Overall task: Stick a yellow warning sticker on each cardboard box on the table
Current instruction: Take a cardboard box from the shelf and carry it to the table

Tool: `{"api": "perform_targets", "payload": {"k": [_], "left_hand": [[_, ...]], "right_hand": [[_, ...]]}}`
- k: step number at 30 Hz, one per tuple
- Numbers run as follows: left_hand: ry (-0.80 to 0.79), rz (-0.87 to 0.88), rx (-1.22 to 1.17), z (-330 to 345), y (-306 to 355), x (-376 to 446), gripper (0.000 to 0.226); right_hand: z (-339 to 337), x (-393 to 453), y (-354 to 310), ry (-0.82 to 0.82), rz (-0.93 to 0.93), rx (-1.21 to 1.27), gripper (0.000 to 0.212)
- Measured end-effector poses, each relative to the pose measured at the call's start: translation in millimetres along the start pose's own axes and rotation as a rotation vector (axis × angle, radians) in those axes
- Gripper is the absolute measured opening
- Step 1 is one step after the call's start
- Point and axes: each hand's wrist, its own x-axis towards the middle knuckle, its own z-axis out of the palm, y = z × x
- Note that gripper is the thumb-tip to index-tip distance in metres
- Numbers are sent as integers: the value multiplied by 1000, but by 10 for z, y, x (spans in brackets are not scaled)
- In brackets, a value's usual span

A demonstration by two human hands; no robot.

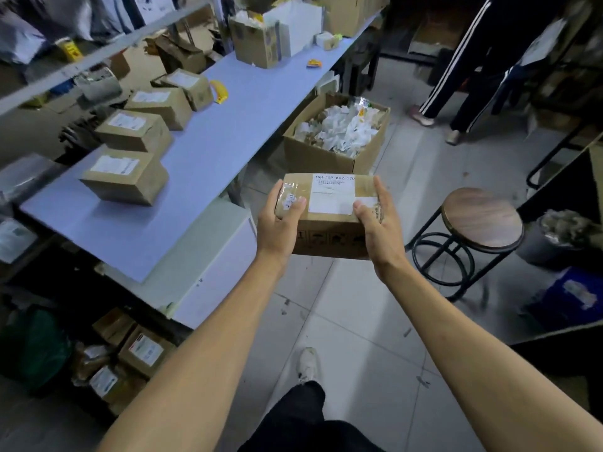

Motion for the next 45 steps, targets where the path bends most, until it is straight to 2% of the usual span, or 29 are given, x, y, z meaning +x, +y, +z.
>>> {"api": "perform_targets", "payload": {"k": [15, 22, 28, 35, 45], "left_hand": [[32, -18, 157, 502, 152, 2418, 60], [101, -61, 144, 901, 163, 3516, 67], [230, -102, 108, 1094, 182, 4296, 62], [386, -183, 94, 783, 129, 5085, 64], [466, -271, -2, 3, -41, 6291, 58]], "right_hand": [[371, 2438, -98, -4, 40, -36, 64], [427, 3775, -62, -116, 19, -48, 64], [552, 4775, -48, -242, 73, -68, 63], [1193, 5688, 55, -395, 106, -111, 67], [2441, 6743, 150, -502, 67, -233, 75]]}}
